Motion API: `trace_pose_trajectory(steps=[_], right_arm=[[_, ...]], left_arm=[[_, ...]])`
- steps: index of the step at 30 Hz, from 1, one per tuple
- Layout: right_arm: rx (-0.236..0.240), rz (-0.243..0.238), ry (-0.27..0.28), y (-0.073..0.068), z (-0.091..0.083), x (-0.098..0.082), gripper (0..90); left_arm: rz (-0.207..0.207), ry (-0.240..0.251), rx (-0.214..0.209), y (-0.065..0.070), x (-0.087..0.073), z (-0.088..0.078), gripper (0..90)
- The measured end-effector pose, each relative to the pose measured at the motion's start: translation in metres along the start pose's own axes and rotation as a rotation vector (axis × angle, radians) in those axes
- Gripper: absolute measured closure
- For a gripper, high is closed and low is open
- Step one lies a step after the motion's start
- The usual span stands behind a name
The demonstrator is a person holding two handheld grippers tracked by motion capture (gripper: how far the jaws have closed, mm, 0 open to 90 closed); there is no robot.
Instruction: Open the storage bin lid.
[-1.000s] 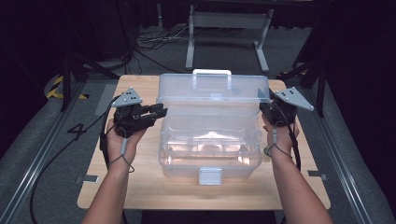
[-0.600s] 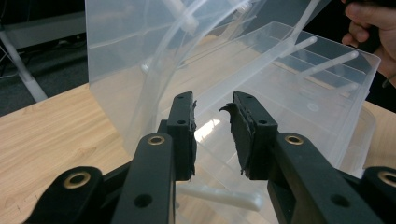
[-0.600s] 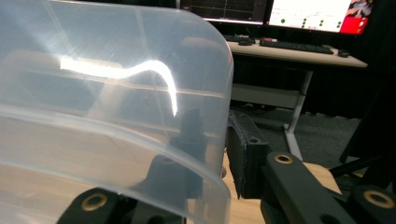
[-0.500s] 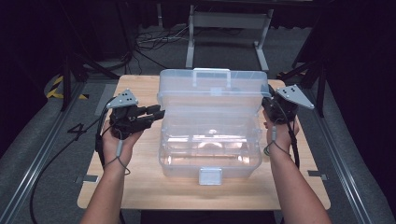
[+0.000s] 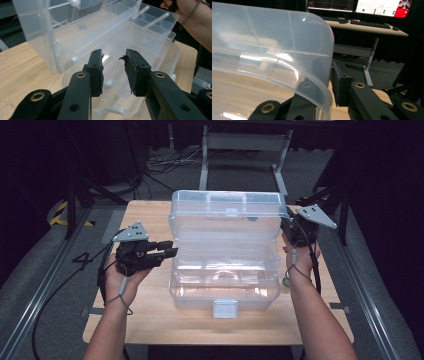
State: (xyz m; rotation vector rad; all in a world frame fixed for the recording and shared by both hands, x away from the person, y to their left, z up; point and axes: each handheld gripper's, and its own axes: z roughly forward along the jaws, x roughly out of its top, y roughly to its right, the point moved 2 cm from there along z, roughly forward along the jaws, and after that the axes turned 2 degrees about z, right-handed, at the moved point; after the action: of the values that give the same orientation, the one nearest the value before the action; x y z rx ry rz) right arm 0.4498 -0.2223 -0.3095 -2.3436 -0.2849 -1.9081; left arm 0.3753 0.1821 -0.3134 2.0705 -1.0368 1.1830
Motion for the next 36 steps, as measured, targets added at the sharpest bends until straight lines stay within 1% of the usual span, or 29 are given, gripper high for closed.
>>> trace_pose_trajectory(steps=[1,2,3,5,6,8,9,11,12,13,14,16,18,20,24,27,31,34,36], right_arm=[[-0.001,-0.005,-0.004,0.0,0.0,0.0,80.5],[-0.001,-0.005,-0.004,0.0,0.0,0.0,80.5],[0.001,-0.009,-0.005,0.0,0.001,0.001,80.5],[0.008,-0.006,-0.011,0.001,0.002,0.002,80.2],[0.012,-0.004,-0.012,0.001,0.003,0.002,80.2],[0.014,-0.004,-0.018,0.002,0.004,0.003,80.1],[0.013,-0.004,-0.019,0.002,0.004,0.003,80.1],[0.014,-0.005,-0.023,0.002,0.005,0.003,80.1],[0.015,-0.003,-0.025,0.002,0.005,0.004,80.0],[0.019,-0.004,-0.025,0.003,0.006,0.004,80.0],[0.019,-0.008,-0.027,0.003,0.006,0.004,80.0],[0.018,-0.01,-0.033,0.003,0.007,0.005,79.9],[0.025,-0.009,-0.032,0.004,0.008,0.005,79.8],[0.026,-0.005,-0.033,0.004,0.009,0.005,79.8],[0.031,-0.007,-0.038,0.005,0.011,0.006,79.6],[0.035,-0.014,-0.04,0.006,0.012,0.007,79.6],[0.042,-0.003,-0.046,0.007,0.014,0.008,79.1],[0.047,-0.006,-0.046,0.008,0.016,0.008,79.0],[0.048,-0.009,-0.046,0.008,0.017,0.009,79.0]], left_arm=[[0.005,-0.001,-0.016,0.003,0.0,0.0,66.9],[0.005,-0.001,-0.016,0.003,0.0,0.0,66.7],[0.014,-0.007,-0.03,0.006,0.0,-0.001,66.7],[0.026,-0.017,-0.044,0.011,-0.002,0.0,66.6],[0.031,-0.026,-0.049,0.014,-0.005,0.001,66.6],[0.039,-0.047,-0.042,0.017,-0.011,0.005,66.8],[0.035,-0.042,-0.059,0.018,-0.014,0.007,66.8],[0.032,-0.013,-0.104,0.021,-0.019,0.007,66.8],[0.045,-0.004,-0.096,0.021,-0.02,0.006,66.0],[0.044,-0.001,-0.092,0.023,-0.021,0.004,65.2],[0.036,-0.008,-0.107,0.024,-0.02,0.001,65.8],[0.051,-0.012,-0.101,0.026,-0.021,-0.002,66.2],[0.056,-0.01,-0.115,0.029,-0.023,-0.003,66.2],[0.066,-0.022,-0.132,0.031,-0.026,-0.003,65.9],[0.073,-0.058,-0.167,0.034,-0.033,0.004,65.8],[0.085,-0.074,-0.2,0.038,-0.037,0.01,65.4],[0.092,-0.086,-0.24,0.042,-0.045,0.021,64.3],[0.088,-0.113,-0.246,0.042,-0.052,0.031,63.3],[0.089,-0.134,-0.239,0.042,-0.056,0.036,62.5]])
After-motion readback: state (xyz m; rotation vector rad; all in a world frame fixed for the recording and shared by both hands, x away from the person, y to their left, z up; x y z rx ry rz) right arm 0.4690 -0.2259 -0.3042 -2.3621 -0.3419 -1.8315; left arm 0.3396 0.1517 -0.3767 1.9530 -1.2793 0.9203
